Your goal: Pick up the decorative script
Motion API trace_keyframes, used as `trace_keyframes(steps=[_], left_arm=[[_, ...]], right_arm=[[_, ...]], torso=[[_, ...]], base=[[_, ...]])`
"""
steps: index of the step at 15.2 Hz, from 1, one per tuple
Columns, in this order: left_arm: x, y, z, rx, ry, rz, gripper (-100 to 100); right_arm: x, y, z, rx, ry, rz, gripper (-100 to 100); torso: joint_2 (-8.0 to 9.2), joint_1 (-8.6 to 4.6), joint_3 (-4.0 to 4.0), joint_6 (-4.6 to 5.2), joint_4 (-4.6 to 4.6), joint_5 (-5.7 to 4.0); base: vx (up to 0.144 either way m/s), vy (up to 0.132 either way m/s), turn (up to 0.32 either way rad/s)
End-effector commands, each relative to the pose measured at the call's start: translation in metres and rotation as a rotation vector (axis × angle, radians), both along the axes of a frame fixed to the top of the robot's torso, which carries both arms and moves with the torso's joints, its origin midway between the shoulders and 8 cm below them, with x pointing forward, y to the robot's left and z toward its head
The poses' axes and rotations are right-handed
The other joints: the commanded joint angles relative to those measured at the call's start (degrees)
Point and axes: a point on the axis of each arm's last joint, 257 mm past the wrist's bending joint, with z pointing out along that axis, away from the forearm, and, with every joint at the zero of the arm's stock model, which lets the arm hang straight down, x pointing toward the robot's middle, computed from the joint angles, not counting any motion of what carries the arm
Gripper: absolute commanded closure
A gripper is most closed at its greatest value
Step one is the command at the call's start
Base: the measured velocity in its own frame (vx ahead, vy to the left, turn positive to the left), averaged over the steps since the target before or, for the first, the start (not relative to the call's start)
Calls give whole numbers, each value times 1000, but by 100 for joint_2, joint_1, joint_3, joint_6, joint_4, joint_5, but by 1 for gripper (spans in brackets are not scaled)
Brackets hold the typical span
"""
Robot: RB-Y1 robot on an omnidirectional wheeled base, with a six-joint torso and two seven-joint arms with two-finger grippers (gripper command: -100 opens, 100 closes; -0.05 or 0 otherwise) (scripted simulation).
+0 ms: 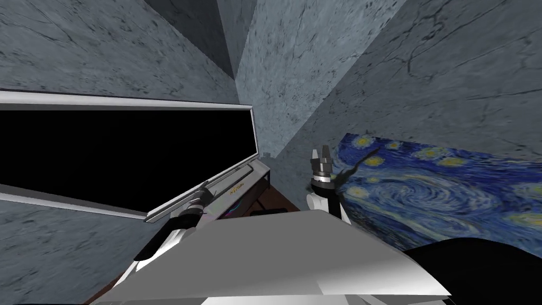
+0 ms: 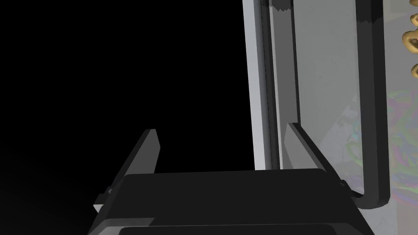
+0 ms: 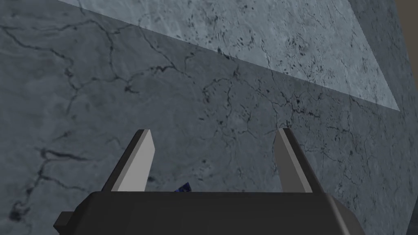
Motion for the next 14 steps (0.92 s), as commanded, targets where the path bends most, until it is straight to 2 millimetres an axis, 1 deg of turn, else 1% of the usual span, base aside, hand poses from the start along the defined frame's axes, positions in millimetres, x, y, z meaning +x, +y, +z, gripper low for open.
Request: trace_keyframes(steps=[1, 2, 3, 4, 5, 6, 7, 8, 9, 10, 11, 12, 13, 14], left_arm=[[-9, 4, -22, -38, 57, 16, -100], [-24, 13, -44, -83, 115, 43, -100], [-25, 12, -47, -87, 127, 42, -100], [-42, 20, -71, -134, 190, 71, -100], [-43, 19, -72, -136, 196, 70, -100], [-60, 27, -92, -180, 246, 102, -100], [-61, 26, -94, -183, 255, 101, -100], [-62, 26, -96, -186, 263, 100, -100], [-81, 33, -116, -231, 316, 134, -100], [-83, 31, -119, -235, 328, 132, -100], [-104, 37, -138, -281, 381, 167, -100], [-106, 36, -140, -285, 392, 165, -100], [-128, 41, -159, -333, 447, 201, -100], [-129, 40, -160, -335, 453, 200, -100]], right_arm=[[0, 0, 0, 0, 0, 0, 0], [0, 0, 0, 0, 0, 0, 0], [0, 0, 0, 0, 0, 0, 0], [0, 0, 0, 0, 0, 0, 0], [0, 0, 0, 0, 0, 0, 0], [0, 0, 0, 0, 0, 0, 0], [0, 0, 0, 0, 0, 0, 0], [0, 0, 0, 0, 0, 0, 0], [0, 0, 0, 0, 0, 0, 0], [0, 0, 0, 0, 0, 0, 0], [0, 0, 0, 0, 0, 0, 0], [0, 0, 0, 0, 0, 0, 0], [0, 0, 0, 0, 0, 0, 0], [0, 0, 0, 0, 0, 0, 0]], torso=[[0, 0, 0, 0, 0, 0], [-1, 0, -1, 0, 0, 0], [-5, -2, -3, 3, -1, 1], [-7, -1, -4, 0, -1, 0], [-8, 1, -5, 1, -2, 0], [-10, 2, -6, -1, -2, 1], [-14, 4, -8, 1, -3, 2], [-15, 3, -9, -1, -3, 1], [-12, 0, -7, -4, -3, 0], [-12, -3, -7, -1, -3, 0], [-13, -4, -8, 0, -3, -1], [-17, -3, -10, 2, -3, -1], [-19, -1, -11, -2, -4, 0], [-26, -2, -14, 1, -5, 0]], base=[[35, 20, -282], [45, 14, -351], [49, 19, -317], [57, 23, -396], [57, 29, -290], [68, 29, -335], [68, 30, -278], [47, 25, -90], [52, 17, -234], [59, 14, -308], [73, 16, -379], [75, 32, -285], [100, 26, -350], [97, 23, -285]])
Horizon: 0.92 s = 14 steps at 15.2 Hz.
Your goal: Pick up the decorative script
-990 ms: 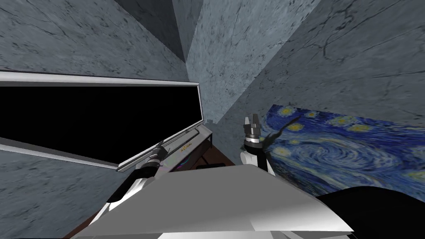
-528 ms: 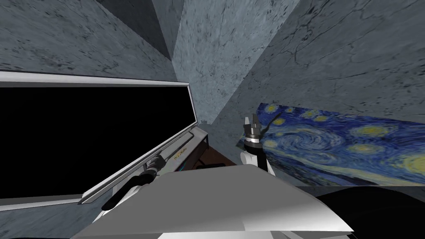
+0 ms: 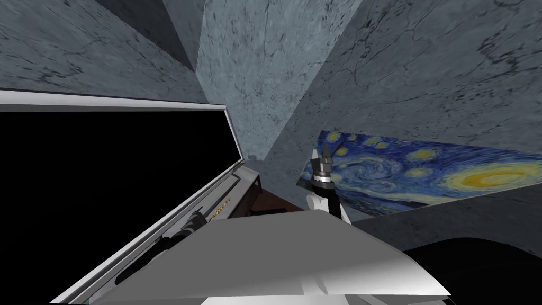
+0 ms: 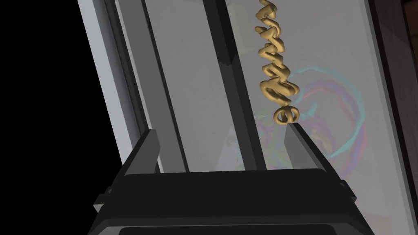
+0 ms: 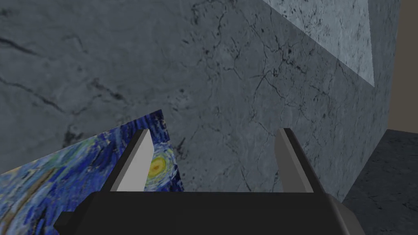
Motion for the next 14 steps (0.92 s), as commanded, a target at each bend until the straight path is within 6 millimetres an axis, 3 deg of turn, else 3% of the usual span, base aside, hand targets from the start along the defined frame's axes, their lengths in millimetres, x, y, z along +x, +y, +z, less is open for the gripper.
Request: trace_keyframes(steps=[1, 2, 3, 4, 5, 7, 8, 9, 10, 11, 12, 13, 14], left_arm=[[-34, 3, -25, -64, 81, 43, -100], [-38, 4, -29, -69, 90, 50, -100], [-60, 6, -43, -114, 142, 84, -100], [-63, 6, -46, -115, 147, 88, -100], [-87, 8, -59, -157, 197, 126, -100], [-88, 7, -60, -160, 202, 126, -100], [-112, 7, -72, -203, 251, 162, -100], [-113, 7, -73, -203, 254, 164, -100], [-137, 7, -83, -242, 299, 203, -100], [-138, 7, -84, -245, 303, 202, -100], [-161, 5, -93, -283, 346, 238, -100], [-162, 5, -93, -284, 348, 239, -100], [-185, 4, -101, -321, 390, 275, -100]], right_arm=[[0, 0, 0, 0, 0, 0, 0], [0, 0, 0, 0, 0, 0, 0], [0, 0, 0, 0, 0, 0, 0], [0, 0, 0, 0, 0, 0, 0], [0, 0, 0, 0, 0, 0, 0], [0, 0, 0, 0, 0, 0, 0], [0, 0, 0, 0, 0, 0, 0], [0, 0, 0, 0, 0, 0, 0], [0, 0, 0, 0, 0, 0, 0], [0, 0, 0, 0, 0, 0, 0], [0, 0, 0, 0, 0, 0, 0], [0, 0, 0, 0, 0, 0, 0], [0, 0, 0, 0, 0, 0, 0]], torso=[[0, 0, 0, 0, 0, 0], [2, 1, 1, 2, 0, 0], [3, 1, 2, -1, 0, 0], [2, 1, 1, 1, 0, 0], [-1, 2, 0, -1, 0, 0], [-7, 0, -4, -1, -2, 0], [-1, -4, -1, -4, -1, -1], [0, -6, 0, 0, 0, -2], [0, -9, 0, -1, 0, -2], [-3, -9, -1, -1, -1, -2], [-4, -7, -2, -1, -1, -2], [-6, -4, -3, 0, -1, -1], [-6, -3, -3, -2, -1, -1]], base=[[81, 24, -366], [76, 30, -286], [88, 30, -339], [93, 37, -239], [112, 36, -314], [85, 29, -173], [78, 14, -222], [82, 16, -232], [96, 21, -259], [95, 31, -244], [96, 36, -264], [93, 37, -210], [98, 28, -300]])
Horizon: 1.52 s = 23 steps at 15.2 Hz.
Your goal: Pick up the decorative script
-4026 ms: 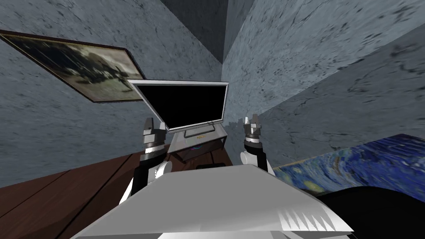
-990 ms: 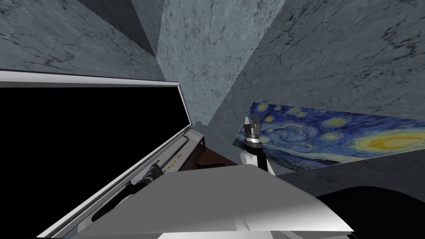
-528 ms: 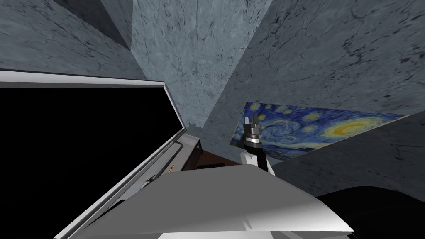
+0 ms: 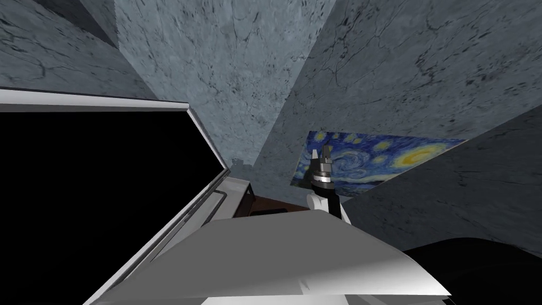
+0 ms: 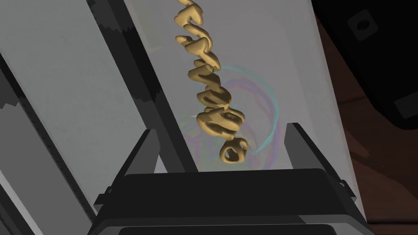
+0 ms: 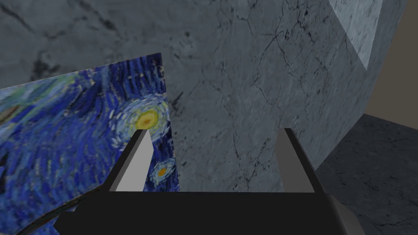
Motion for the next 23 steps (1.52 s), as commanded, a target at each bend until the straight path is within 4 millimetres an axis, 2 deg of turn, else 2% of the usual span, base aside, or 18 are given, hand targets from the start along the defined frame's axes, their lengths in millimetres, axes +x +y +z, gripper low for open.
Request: trace_keyframes(steps=[1, 2, 3, 4, 5, 6, 7, 10, 12, 14, 15, 16, 20, 21, 22, 23], left_arm=[[-20, -3, -4, -33, 38, 31, -100], [-42, -6, -11, -66, 77, 66, -100], [-42, -6, -11, -66, 77, 66, -100], [-62, -8, -15, -97, 112, 99, -100], [-62, -8, -15, -97, 112, 99, -100], [-80, -11, -19, -124, 144, 130, -100], [-80, -11, -19, -124, 144, 130, -100], [-124, -19, -26, -189, 218, 205, -100], [-142, -23, -27, -216, 247, 238, -100], [-149, -25, -28, -227, 259, 251, -100], [-143, -24, -26, -218, 250, 241, -100], [-136, -31, -38, -222, 246, 241, -100], [-124, -43, -54, -225, 238, 235, -100], [-128, -39, -49, -226, 242, 238, -100], [-127, -40, -50, -225, 240, 237, 100], [-127, -39, -50, -224, 240, 237, 100]], right_arm=[[0, 0, 0, 0, 0, 0, 0], [0, 0, 0, 0, 0, 0, 0], [0, 0, 0, 0, 0, 0, 0], [0, 0, 0, 0, 0, 0, 0], [0, 0, 0, 0, 0, 0, 0], [0, 0, 0, 0, 0, 0, 0], [0, 0, 0, 0, 0, 0, 0], [0, 0, 0, 0, 0, 0, 0], [0, 0, 0, 0, 0, 0, 0], [0, 0, 0, 0, 0, 0, 0], [0, 0, 0, 0, 0, 0, 0], [0, 0, 0, 0, 0, 0, 0], [0, 0, 0, 0, 0, 0, 0], [0, 0, 0, 0, 0, 0, 0], [0, 0, 0, 0, 0, 0, 0], [0, 0, 0, 0, 0, 0, 0]], torso=[[0, 0, 0, 0, 0, 0], [-1, -2, -1, -2, 0, 0], [-4, 0, -2, -2, -1, 0], [-3, 1, -2, -3, -1, 0], [-4, 2, -2, -2, -1, 0], [-1, 1, -1, -3, -1, 0], [-1, -2, -1, -1, 0, -1], [3, -8, 1, -2, 0, -2], [-8, -5, -4, -2, -2, -2], [-7, -7, -4, -5, -2, -1], [0, -12, -1, -5, -1, -2], [9, -17, 4, -6, 1, -3], [46, -12, 26, -3, 10, -1], [46, -14, 26, -4, 10, -1], [44, -18, 25, -6, 10, -3], [41, -22, 23, -6, 9, -4]], base=[[100, 28, -240], [111, 38, -222], [100, 45, -185], [102, 49, -223], [87, 45, -183], [91, 32, -239], [82, 28, -157], [89, 25, -233], [116, 42, -204], [81, 29, -90], [35, 11, -18], [-7, 29, 22], [-33, 35, -38], [-12, 11, -39], [0, 0, 0], [0, 0, 0]])
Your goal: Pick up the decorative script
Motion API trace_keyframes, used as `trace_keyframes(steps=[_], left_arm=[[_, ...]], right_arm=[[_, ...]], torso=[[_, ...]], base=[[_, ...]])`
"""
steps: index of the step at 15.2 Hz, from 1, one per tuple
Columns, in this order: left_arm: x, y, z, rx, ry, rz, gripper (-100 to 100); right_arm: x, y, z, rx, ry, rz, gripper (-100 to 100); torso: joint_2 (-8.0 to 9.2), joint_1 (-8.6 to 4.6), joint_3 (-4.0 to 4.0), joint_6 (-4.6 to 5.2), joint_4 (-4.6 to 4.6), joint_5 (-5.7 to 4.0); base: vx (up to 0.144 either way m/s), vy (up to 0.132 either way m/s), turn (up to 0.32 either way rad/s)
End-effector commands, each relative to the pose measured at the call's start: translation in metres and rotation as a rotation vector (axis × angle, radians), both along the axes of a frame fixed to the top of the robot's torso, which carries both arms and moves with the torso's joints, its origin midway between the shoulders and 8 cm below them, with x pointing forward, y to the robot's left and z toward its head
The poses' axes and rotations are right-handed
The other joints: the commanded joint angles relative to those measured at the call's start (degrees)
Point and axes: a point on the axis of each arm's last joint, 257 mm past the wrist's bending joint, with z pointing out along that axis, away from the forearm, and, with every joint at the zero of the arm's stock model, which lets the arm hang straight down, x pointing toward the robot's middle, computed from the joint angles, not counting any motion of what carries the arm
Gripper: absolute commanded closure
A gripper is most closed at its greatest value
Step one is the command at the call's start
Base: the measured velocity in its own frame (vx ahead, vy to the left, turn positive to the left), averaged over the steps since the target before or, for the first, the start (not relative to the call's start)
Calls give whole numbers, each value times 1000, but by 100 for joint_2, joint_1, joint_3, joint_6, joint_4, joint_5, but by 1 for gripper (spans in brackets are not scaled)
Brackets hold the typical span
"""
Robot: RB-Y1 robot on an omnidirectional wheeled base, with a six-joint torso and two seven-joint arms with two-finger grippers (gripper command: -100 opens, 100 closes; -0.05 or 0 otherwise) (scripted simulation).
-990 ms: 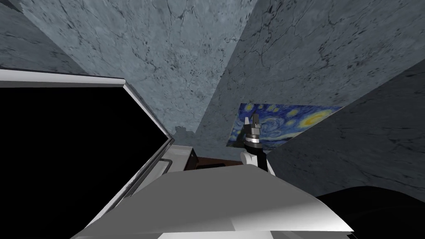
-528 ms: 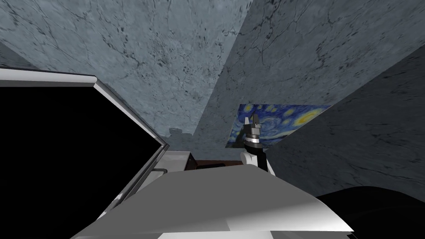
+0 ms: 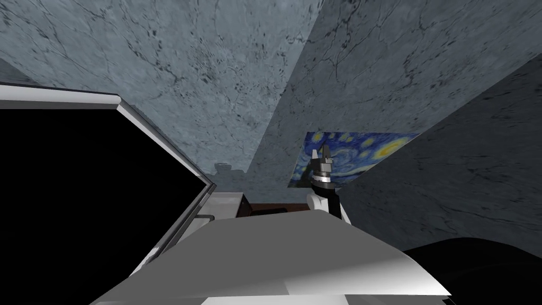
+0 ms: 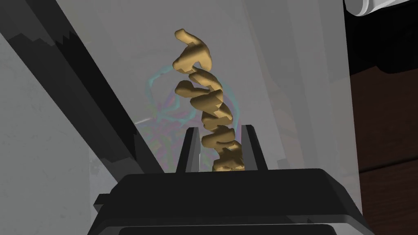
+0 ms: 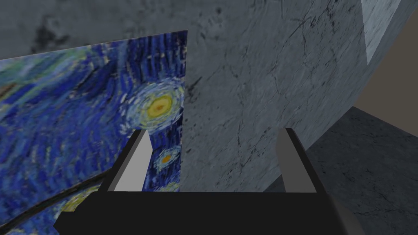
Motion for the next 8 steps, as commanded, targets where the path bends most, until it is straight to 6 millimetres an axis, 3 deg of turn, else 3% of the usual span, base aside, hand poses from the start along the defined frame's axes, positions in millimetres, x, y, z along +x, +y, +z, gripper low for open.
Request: trace_keyframes(steps=[1, 3, 7, 8], left_arm=[[0, 0, 0, 0, 0, 0, 100], [-1, -1, 0, -3, 1, 4, 100], [-16, 16, 24, 4, 13, 5, 100], [-12, 12, 17, 5, 10, 5, 100]], right_arm=[[0, 0, 0, 0, 0, 0, 0], [0, 0, 0, 0, 0, 0, 0], [0, 0, 0, 0, 0, 0, 0], [0, 0, 0, 0, 0, 0, 0]], torso=[[0, 0, 0, 0, 0, 0], [1, 16, 2, 7, 3, 5], [-5, 11, -2, 7, 0, 1], [-10, 6, -4, 10, 0, 0]], base=[[-1, -4, 13], [0, 0, 0], [25, -28, 46], [24, -25, -2]])
